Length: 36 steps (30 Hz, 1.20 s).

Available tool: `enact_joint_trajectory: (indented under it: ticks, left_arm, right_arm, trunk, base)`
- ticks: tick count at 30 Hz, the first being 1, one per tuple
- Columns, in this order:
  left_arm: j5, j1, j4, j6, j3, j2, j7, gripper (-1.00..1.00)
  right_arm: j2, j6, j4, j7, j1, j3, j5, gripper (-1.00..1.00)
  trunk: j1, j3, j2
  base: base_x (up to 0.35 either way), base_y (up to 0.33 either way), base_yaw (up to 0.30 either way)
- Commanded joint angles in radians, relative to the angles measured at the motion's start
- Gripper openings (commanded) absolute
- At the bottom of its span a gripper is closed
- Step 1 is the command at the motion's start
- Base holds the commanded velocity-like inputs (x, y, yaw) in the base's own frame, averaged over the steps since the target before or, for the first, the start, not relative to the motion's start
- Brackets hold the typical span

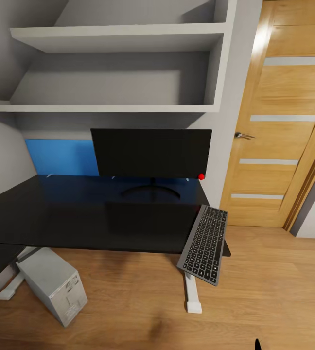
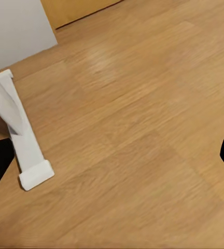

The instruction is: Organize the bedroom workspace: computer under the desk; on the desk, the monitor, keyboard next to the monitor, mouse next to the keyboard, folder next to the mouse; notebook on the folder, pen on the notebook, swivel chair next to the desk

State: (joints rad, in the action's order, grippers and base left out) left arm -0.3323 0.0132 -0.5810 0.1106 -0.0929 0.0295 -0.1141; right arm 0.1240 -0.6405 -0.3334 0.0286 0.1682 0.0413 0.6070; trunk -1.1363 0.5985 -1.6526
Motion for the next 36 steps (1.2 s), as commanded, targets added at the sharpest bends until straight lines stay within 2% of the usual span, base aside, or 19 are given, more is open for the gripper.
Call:
enact_joint_trajectory:
  ticks: [1,4,5,9,25,36]
  left_arm:
    - [-0.008,0.001,0.006,0.015,-0.009,0.001,-0.009,1.0]
    - [-0.008,0.001,0.012,0.025,-0.008,0.001,-0.01,1.0]
    - [-0.008,0.001,0.015,0.029,-0.007,0.001,-0.012,1.0]
    - [-0.01,0.001,0.018,0.032,-0.007,0.0,-0.016,1.0]
    - [-0.01,0.001,0.018,0.031,-0.01,0.0,-0.013,1.0]
    - [-0.013,0.001,0.019,0.03,-0.006,0.001,-0.012,1.0]
  right_arm:
    - [-0.004,-0.005,0.001,0.003,0.001,0.002,-0.001,1.0]
    - [-0.018,-0.008,0.003,0.002,0.001,0.002,-0.004,1.0]
    - [-0.036,-0.01,0.004,0.0,0.001,0.002,-0.007,1.0]
    - [-0.059,-0.01,0.005,-0.002,0.001,0.003,-0.008,1.0]
    - [-0.06,-0.01,0.007,-0.003,0.001,0.003,-0.008,1.0]
    - [-0.063,-0.011,0.013,-0.003,0.001,0.002,-0.009,1.0]
  trunk:
    - [0.0,0.001,0.0]
    - [0.0,0.001,0.0]
    - [0.0,0.001,0.0]
    - [0.0,0.001,0.0]
    - [0.0,0.001,0.0]
    - [0.0,0.001,0.0]
  base:
    - [0.0,-0.144,0.0]
    - [0.008,-0.211,0.0]
    - [0.103,-0.277,0.0]
    - [0.163,-0.289,0.0]
    - [0.203,-0.271,0.004]
    - [-0.11,-0.171,0.22]
